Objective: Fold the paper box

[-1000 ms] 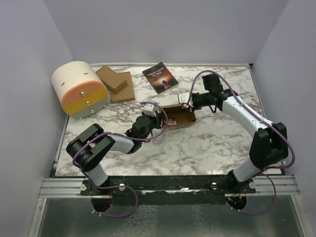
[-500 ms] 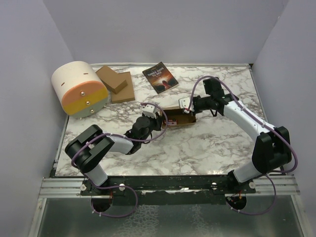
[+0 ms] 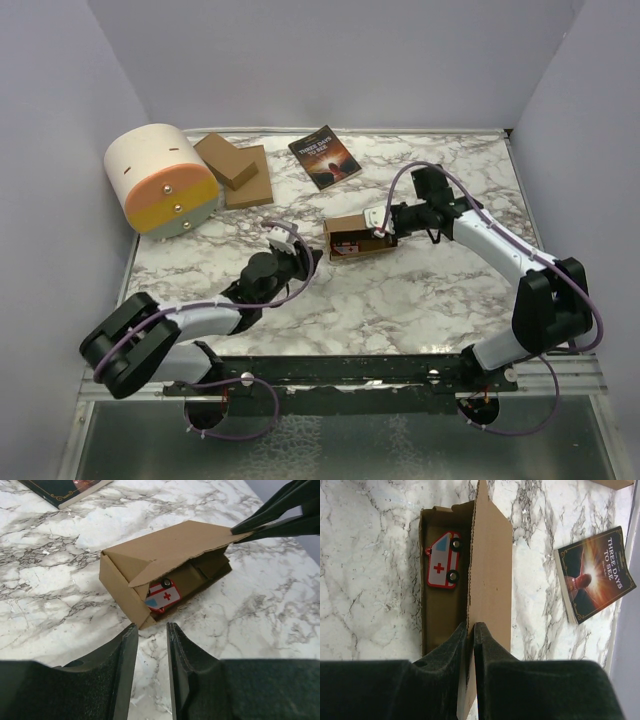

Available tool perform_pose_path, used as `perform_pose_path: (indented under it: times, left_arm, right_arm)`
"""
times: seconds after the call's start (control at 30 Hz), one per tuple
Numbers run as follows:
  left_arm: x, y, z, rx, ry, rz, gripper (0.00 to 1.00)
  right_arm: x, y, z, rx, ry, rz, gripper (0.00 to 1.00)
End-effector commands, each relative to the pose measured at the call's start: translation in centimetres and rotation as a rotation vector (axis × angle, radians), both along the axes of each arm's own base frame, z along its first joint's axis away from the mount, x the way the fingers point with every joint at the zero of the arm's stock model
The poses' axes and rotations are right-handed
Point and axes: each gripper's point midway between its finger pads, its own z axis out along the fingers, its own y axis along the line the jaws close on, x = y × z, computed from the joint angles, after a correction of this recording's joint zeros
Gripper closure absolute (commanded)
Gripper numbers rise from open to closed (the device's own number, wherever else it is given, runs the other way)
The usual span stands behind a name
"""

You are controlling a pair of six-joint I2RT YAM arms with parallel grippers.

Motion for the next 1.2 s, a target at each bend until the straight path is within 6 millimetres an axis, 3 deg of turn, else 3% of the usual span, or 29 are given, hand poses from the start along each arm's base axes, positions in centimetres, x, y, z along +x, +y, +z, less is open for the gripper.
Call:
perform_pose_path:
  times: [0.0, 0.17, 0.33, 0.5, 0.6, 0.7, 0.87, 1.17]
  left_arm:
    - [-2.8, 0.5, 1.5, -0.065, 0.033, -0.064, 0.67]
    - [-2.8, 2.0, 4.7, -0.088, 0.001, -0.004, 0.68]
    - [-1.4, 1.0, 6.0, -0.053, 0.008, -0.009, 0.78]
    - [0.6, 0.3, 3.5, 0.036, 0.097, 0.012, 1.0]
    - [1.5, 0.5, 0.8, 0.05, 0.146, 0.03, 1.0]
    - [2.4, 0.4, -0.5, 0.007, 0.171, 0.011, 1.0]
    - [3.6, -1.5, 0.1, -0.09, 0.15, -0.083, 1.0]
    - [4.5, -3.6, -1.6, -0.19, 0.209, -0.138, 0.99]
  right_arm:
    - [-0.8, -0.3, -0.1, -0.009, -0.014, 0.012, 0.91]
    - [-1.9, -0.6, -1.1, -0.016, -0.009, 0.022, 0.91]
    - [-2.0, -0.6, -1.2, -0.013, -0.007, 0.018, 0.91]
    - [-1.3, 0.1, 0.2, 0.02, 0.001, 0.014, 0.9]
    - [-1.1, 0.4, 0.5, 0.029, 0.003, 0.016, 0.91]
    - [-1.2, 0.3, 0.4, 0.031, 0.005, 0.015, 0.91]
    - [-1.4, 0.3, -0.1, 0.026, 0.014, 0.017, 0.91]
    - [-1.5, 0.4, -0.3, 0.033, 0.023, 0.025, 0.91]
